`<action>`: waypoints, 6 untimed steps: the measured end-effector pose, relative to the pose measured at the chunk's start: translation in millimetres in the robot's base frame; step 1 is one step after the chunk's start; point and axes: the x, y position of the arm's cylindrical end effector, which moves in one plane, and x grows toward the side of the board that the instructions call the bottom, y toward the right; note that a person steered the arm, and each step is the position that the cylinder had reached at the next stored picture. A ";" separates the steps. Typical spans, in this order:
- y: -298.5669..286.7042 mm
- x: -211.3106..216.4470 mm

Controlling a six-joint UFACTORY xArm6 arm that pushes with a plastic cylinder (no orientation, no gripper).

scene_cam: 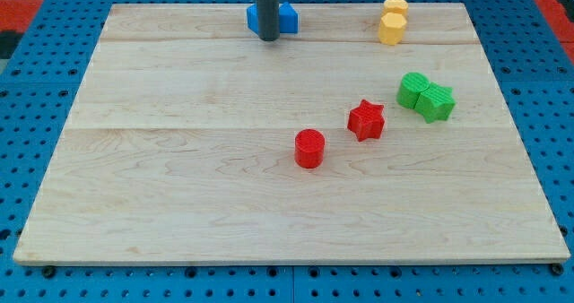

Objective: Push the blue cube with blue triangle slightly to the right

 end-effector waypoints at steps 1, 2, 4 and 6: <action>-39.9 8.2; -79.6 -3.9; -75.8 -42.1; -36.3 -55.9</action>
